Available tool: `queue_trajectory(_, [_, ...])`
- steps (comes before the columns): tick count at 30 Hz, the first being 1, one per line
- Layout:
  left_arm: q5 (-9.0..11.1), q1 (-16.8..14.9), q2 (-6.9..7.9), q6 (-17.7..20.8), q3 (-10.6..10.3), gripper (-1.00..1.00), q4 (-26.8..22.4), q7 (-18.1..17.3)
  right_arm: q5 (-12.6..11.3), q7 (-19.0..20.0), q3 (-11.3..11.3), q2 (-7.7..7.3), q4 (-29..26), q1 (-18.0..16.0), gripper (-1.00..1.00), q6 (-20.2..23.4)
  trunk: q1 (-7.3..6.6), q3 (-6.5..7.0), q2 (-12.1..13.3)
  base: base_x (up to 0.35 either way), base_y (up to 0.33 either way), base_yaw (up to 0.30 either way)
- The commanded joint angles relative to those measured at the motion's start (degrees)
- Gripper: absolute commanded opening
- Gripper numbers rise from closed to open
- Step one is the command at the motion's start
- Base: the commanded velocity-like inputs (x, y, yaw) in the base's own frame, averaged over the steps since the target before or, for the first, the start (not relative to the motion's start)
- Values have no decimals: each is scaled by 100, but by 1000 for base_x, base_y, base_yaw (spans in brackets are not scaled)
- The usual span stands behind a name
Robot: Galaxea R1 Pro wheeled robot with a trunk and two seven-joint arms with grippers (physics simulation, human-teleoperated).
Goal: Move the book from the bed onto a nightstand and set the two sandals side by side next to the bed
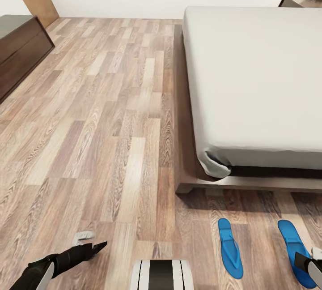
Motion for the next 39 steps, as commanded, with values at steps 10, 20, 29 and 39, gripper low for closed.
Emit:
queue_trajectory(10, [48,-3,-1,52,10,100,3,-14,-54,-33,-4,-1,-18,2,-100,30,-1,-3,-1,9,285,0])
queue_trajectory(20, [48,-3,-1,45,10,100,3,-14,-54,-33,-4,-1,-21,1,-100,33,-1,-3,-1,81,143,0])
queue_trajectory(29, [48,-3,-1,43,10,100,6,-5,-54,-33,-4,-1,-24,4,-100,30,-1,-3,-1,43,87,0])
queue_trajectory(39, [37,-3,-64,36,1,100,7,4,-48,-28,5,255,24,4,-100,11,-1,-3,-1,1,2,0])
